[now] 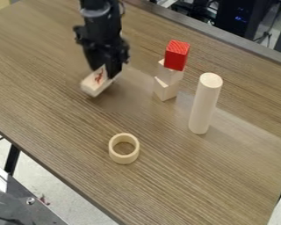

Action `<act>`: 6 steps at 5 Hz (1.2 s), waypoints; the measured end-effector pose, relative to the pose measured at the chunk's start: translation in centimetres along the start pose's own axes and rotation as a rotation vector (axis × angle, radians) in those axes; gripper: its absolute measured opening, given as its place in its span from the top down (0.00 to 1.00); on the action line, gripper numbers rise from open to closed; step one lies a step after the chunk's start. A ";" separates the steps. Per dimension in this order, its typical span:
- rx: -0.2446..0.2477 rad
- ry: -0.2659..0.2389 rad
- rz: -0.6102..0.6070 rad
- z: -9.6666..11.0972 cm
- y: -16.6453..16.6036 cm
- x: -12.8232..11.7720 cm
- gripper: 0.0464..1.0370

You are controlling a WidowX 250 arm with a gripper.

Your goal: Move the block in the top of the block

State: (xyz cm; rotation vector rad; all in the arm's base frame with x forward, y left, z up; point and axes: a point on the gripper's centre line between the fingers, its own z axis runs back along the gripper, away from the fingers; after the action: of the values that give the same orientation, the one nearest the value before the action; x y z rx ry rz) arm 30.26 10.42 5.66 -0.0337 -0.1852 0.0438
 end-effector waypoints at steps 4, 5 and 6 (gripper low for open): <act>-0.021 -0.119 0.092 2.8 3.1 5.1 0.57; -0.032 -0.109 0.112 2.5 3.8 5.9 0.57; -0.035 -0.105 0.122 2.0 4.3 6.8 0.57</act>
State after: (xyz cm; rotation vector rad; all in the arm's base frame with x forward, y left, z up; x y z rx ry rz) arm 36.42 15.07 8.74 -0.0775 -0.2886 0.1643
